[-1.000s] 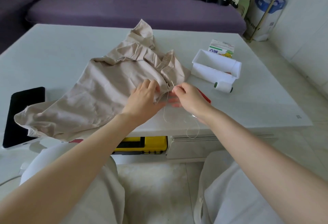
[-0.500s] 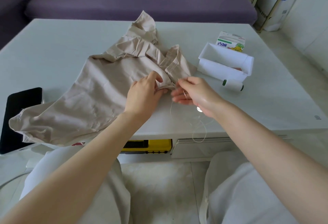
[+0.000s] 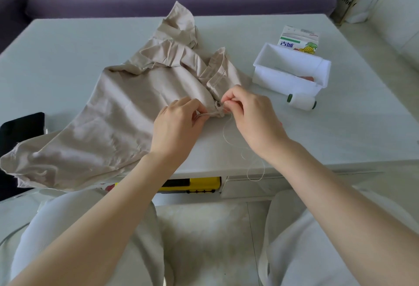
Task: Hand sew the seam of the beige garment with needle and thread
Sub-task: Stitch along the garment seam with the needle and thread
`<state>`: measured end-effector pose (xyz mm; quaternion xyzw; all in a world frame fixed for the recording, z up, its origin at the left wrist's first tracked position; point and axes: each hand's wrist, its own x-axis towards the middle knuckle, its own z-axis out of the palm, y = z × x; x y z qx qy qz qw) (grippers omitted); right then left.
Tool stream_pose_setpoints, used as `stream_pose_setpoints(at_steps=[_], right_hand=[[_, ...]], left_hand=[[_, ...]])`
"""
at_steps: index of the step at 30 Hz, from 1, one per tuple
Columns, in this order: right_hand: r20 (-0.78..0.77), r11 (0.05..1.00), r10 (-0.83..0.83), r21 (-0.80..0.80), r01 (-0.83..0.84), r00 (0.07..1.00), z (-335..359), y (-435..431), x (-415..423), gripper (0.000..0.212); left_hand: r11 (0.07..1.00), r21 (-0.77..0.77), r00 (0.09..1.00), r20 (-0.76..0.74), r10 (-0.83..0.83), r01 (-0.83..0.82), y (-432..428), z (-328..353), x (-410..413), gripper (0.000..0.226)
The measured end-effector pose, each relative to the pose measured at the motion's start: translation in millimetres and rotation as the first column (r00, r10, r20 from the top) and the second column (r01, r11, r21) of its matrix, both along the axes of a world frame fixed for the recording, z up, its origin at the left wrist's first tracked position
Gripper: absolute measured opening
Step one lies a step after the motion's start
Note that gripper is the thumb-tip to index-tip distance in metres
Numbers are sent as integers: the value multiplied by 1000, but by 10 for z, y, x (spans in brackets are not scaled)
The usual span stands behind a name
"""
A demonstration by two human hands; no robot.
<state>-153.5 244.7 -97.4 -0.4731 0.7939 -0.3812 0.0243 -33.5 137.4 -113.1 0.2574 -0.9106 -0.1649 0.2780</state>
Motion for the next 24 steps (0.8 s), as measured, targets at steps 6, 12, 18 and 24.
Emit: stream_pose_setpoints(at_steps=[6, 12, 18, 24], right_hand=[[-132, 999, 36, 40, -31, 991, -71, -31, -51, 12], [-177, 998, 41, 45, -33, 983, -107, -58, -63, 17], [-195, 997, 56, 58, -45, 979, -105, -68, -63, 23], [-225, 992, 101, 90, -83, 969, -81, -90, -91, 31]], left_hand=[[1000, -10, 1000, 17, -6, 6, 1, 30, 6, 5], [1000, -22, 1000, 16, -9, 9, 5, 61, 4, 5], [1000, -13, 1000, 28, -4, 4, 3, 82, 1, 9], [999, 10, 997, 71, -41, 41, -47, 92, 8, 7]])
